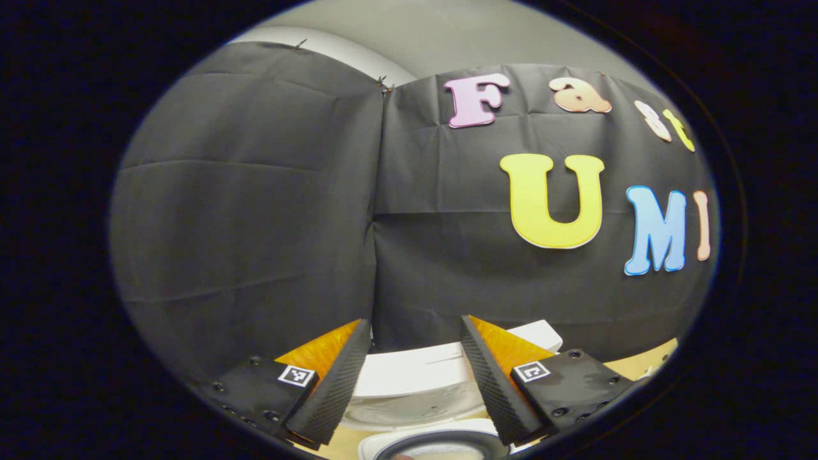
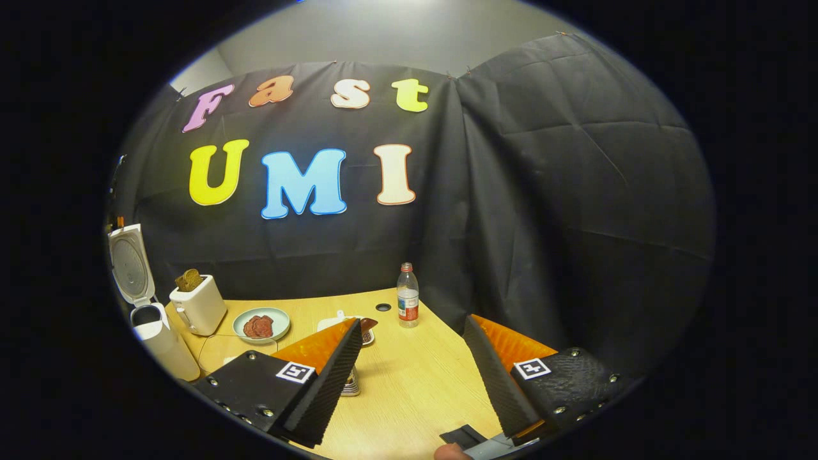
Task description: Close the left gripper, press the button to open the rice cooker; take a wooden spoon from the chopstick holder with the right hand, scoop a spoonful of rice and pour it into the rice cooker, then put the wooden spoon back into the chopstick holder.
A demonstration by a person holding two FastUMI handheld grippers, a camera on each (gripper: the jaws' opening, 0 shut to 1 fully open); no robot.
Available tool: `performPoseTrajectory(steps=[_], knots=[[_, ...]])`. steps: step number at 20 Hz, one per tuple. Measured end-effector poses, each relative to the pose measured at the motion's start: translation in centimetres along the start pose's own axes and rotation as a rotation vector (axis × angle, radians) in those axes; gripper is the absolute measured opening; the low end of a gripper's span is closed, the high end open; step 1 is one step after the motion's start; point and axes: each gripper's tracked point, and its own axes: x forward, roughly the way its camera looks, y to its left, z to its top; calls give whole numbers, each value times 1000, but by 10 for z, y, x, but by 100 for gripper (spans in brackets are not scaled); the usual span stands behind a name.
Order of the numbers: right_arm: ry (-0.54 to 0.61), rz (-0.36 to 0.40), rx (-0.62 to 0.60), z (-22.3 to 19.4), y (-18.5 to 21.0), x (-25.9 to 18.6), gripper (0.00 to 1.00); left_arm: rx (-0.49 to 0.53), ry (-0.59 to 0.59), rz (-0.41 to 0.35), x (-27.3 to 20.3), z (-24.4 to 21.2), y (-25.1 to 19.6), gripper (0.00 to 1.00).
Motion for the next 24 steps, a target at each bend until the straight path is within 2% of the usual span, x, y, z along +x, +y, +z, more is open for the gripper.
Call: performPoseTrajectory(steps=[2,4,8,12,14,19,20,21,22,23,24], knots=[[-2,17,-16,0,5,-2,98,29,0,-21,-1,-2,-4,97],[-21,43,-30,5,9,-4,98,47,34,-39,-6,-6,-9,99],[-22,97,-13,9,11,3,98,15,92,-52,-13,-7,-7,100],[-22,134,-11,8,5,5,98,27,93,-54,-44,-14,-17,96],[-18,152,-12,8,1,5,98,36,92,-56,-60,-21,-22,100],[-23,183,-15,10,-10,5,98,63,104,-65,-99,-42,-34,100],[-19,189,-15,9,-11,6,98,63,110,-65,-106,-49,-36,94],[-18,194,-14,9,-13,6,98,64,115,-66,-113,-53,-38,93],[-18,201,-13,9,-14,5,98,64,122,-69,-119,-58,-40,93],[-16,210,-14,8,-7,7,98,65,127,-72,-126,-65,-43,99],[-16,214,-19,7,-8,8,98,64,133,-75,-131,-70,-45,98]])
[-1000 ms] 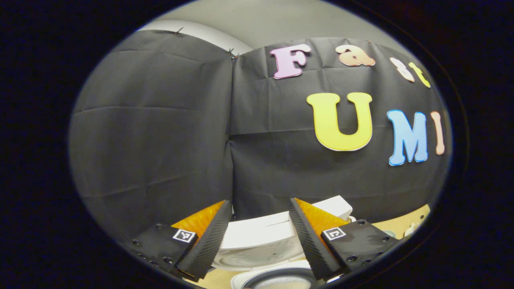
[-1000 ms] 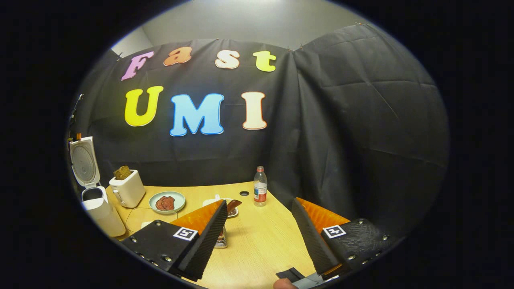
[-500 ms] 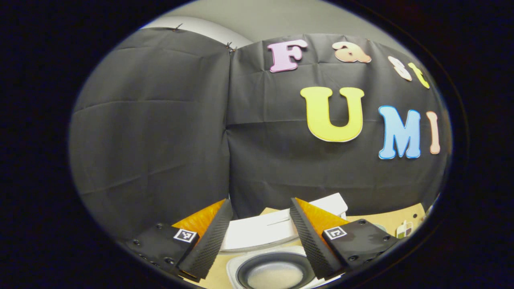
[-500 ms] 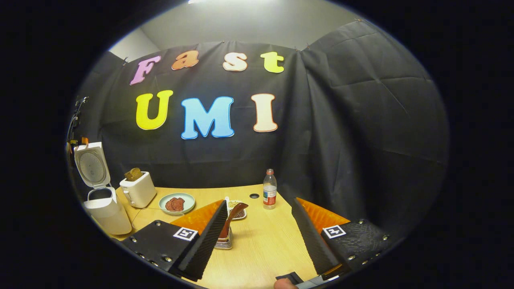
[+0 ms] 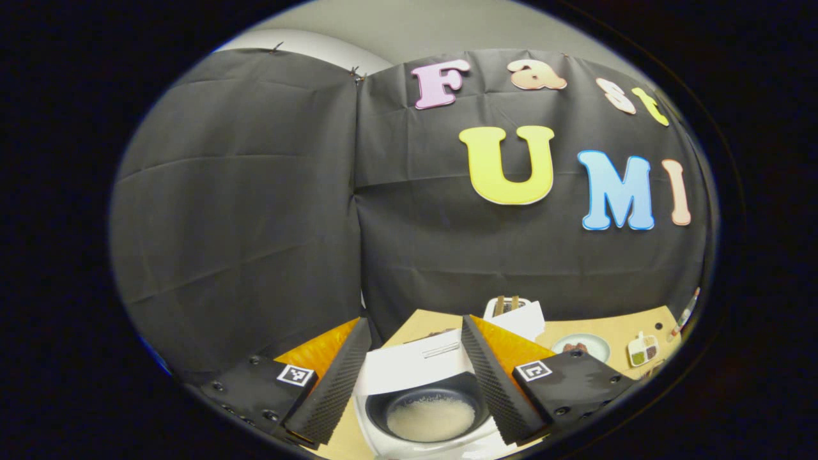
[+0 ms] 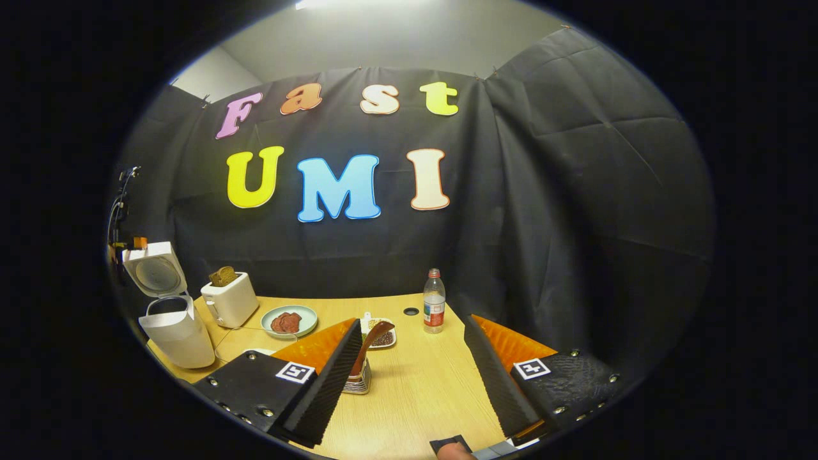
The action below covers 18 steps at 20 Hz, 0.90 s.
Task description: Close the left gripper, press the button to open the rice cooker; take a wooden spoon from the chopstick holder with the right hand, scoop a spoonful of rice and pour it into the rice cooker, then put the wooden spoon back into the chopstick holder.
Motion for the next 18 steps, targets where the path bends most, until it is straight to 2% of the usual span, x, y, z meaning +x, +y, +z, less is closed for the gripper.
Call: performPoseTrajectory(steps=[7,9,10,11,18], knots=[[-2,39,-23,3,-4,0,98,-24,47,-32,-28,-48,-18,100],[0,46,-23,-8,-6,6,98,-32,61,-42,-33,-60,-22,100],[0,50,-22,-7,-6,5,98,-35,66,-44,-35,-65,-24,92],[0,53,-24,-7,-6,6,98,-35,73,-46,-38,-73,-25,98],[8,72,-30,-9,-5,7,98,-13,127,-52,-42,-116,-34,100]])
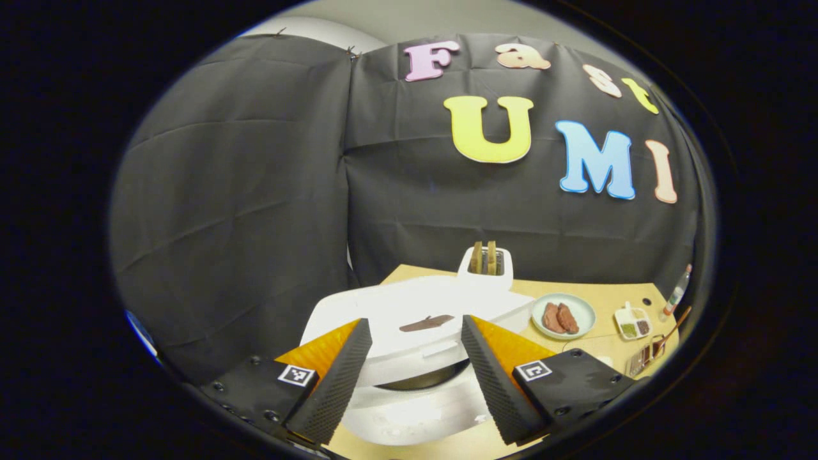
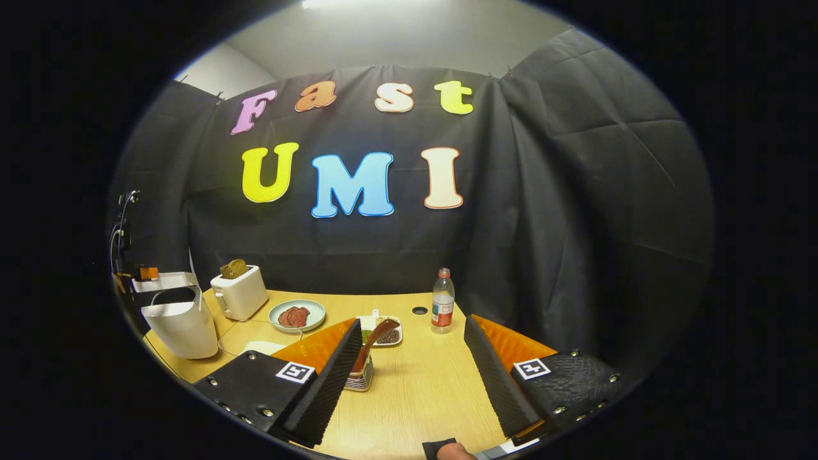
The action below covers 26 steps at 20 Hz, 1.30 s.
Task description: Close the left gripper, press the button to open the rice cooker; take a wooden spoon from the chopstick holder with the right hand, scoop a spoonful of rice and pour it into the rice cooker, then put the wooden spoon back into the chopstick holder.
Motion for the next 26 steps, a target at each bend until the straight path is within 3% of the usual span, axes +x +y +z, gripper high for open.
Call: performPoseTrajectory(steps=[8,14,18,21,22,23,24,26], knots=[[4,12,-13,0,4,7,98,-27,106,-24,7,-59,-7,100],[13,28,-26,-4,16,10,98,-38,151,-39,10,-71,-8,99],[-8,62,-17,4,35,8,98,-90,72,-60,-7,-52,-10,99],[-47,90,-20,23,50,6,98,-61,-109,-64,-41,7,-14,99],[-63,101,-17,29,55,4,98,-40,-173,-70,-56,28,-19,95],[-81,110,-15,36,61,4,98,-24,-231,-78,-73,48,-26,99],[-95,121,-11,44,59,8,98,-18,-282,-83,-91,64,-31,95],[-131,142,-12,53,71,5,98,-36,-358,-96,-126,82,-42,99]])
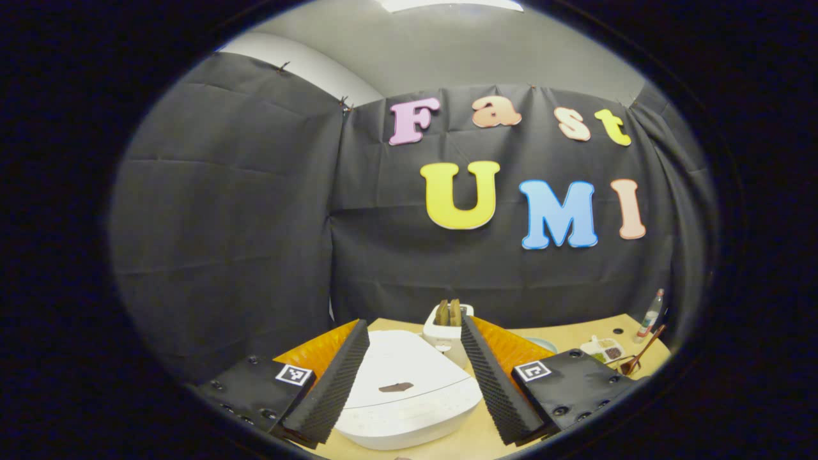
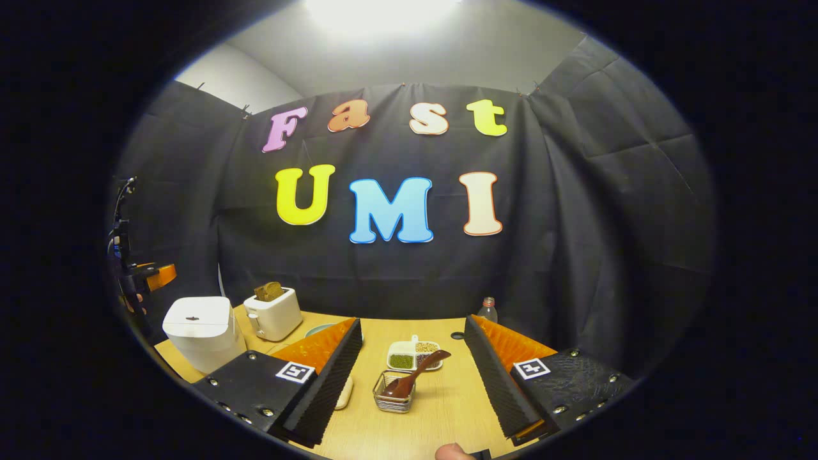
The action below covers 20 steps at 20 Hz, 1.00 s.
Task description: Close the left gripper, press the button to open the rice cooker; take a wooden spoon from the chopstick holder with the right hand, scoop a spoonful of rice and pour it into the rice cooker, then put the wooden spoon back into the chopstick holder.
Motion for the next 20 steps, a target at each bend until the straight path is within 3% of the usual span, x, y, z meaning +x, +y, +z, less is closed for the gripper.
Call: performPoseTrajectory(steps=[1,2,5,8,10,11,13,14,15,16,20], knots=[[-21,1,-9,4,4,0,98,-17,-29,-5,-12,8,-8,94],[-41,-4,-20,7,6,-1,98,-28,-55,-17,-21,14,-15,100],[-110,-12,-53,13,18,-4,97,5,-119,-37,-39,26,-30,94],[-147,-23,-79,19,21,-2,98,15,-170,-58,-43,39,-44,100],[-146,-15,-67,20,25,2,98,18,-195,-77,-42,46,-53,94],[-143,-13,-64,20,27,5,98,21,-206,-75,-41,50,-53,100],[-139,-20,-67,13,32,8,97,18,-219,-87,-42,54,-59,94],[-137,-21,-68,12,32,9,97,16,-223,-95,-44,56,-61,99],[-135,-21,-66,11,32,9,97,14,-228,-99,-44,59,-63,94],[-128,-21,-62,9,32,11,98,14,-232,-104,-45,62,-64,100],[-117,-26,-34,21,26,16,98,18,-234,-123,-45,64,-73,94]])
